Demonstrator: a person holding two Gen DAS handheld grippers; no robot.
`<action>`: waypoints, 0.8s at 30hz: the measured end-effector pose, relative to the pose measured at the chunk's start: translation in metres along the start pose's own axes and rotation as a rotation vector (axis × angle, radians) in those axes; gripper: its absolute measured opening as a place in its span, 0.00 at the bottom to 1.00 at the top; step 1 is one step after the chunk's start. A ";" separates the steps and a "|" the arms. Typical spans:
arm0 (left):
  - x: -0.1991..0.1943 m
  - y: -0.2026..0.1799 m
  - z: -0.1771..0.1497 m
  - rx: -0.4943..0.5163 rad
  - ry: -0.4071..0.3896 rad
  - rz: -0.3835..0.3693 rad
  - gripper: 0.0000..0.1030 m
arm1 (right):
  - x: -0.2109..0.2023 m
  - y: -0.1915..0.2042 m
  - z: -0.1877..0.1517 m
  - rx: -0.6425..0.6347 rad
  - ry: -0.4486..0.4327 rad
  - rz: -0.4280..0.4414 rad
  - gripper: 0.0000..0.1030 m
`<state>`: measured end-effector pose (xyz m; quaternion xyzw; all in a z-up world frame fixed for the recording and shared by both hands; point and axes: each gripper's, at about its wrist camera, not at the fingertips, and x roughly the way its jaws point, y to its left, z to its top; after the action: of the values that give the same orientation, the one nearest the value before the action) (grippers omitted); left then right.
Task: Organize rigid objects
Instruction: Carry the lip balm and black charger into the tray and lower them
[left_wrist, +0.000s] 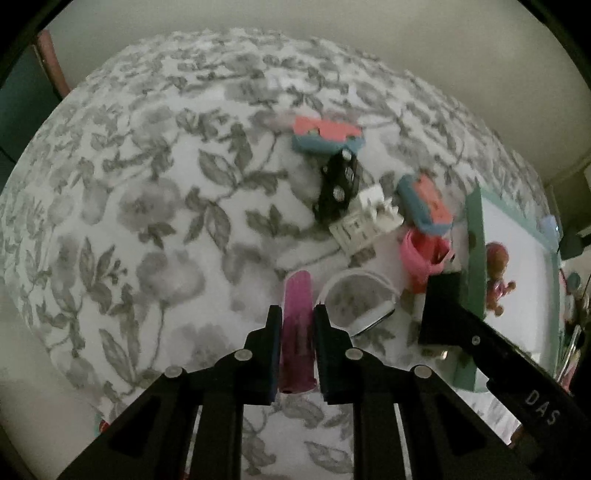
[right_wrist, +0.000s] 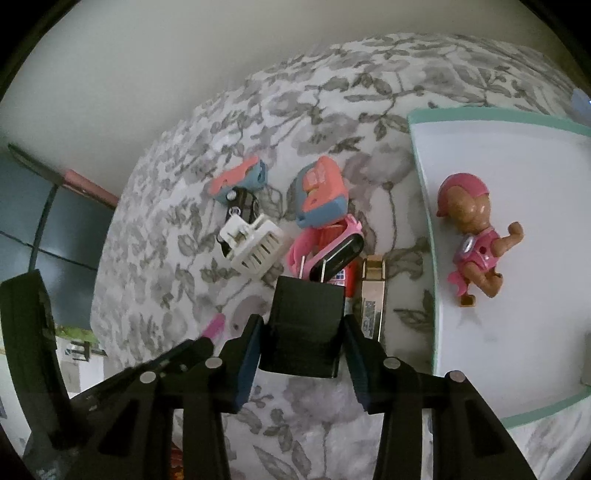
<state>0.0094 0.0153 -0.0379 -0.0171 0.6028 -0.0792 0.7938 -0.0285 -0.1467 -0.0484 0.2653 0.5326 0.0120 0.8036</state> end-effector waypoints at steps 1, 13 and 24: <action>-0.002 0.001 0.002 -0.003 -0.009 -0.008 0.17 | -0.002 -0.001 0.001 0.007 -0.005 0.003 0.44; -0.031 -0.005 0.002 0.048 -0.090 -0.009 0.17 | -0.028 -0.020 0.008 0.098 -0.059 0.072 0.43; -0.034 -0.007 0.003 0.053 -0.110 0.000 0.17 | -0.048 -0.019 0.008 0.094 -0.102 0.092 0.43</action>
<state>0.0027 0.0129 -0.0042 -0.0001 0.5560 -0.0941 0.8259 -0.0470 -0.1812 -0.0139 0.3272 0.4781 0.0106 0.8150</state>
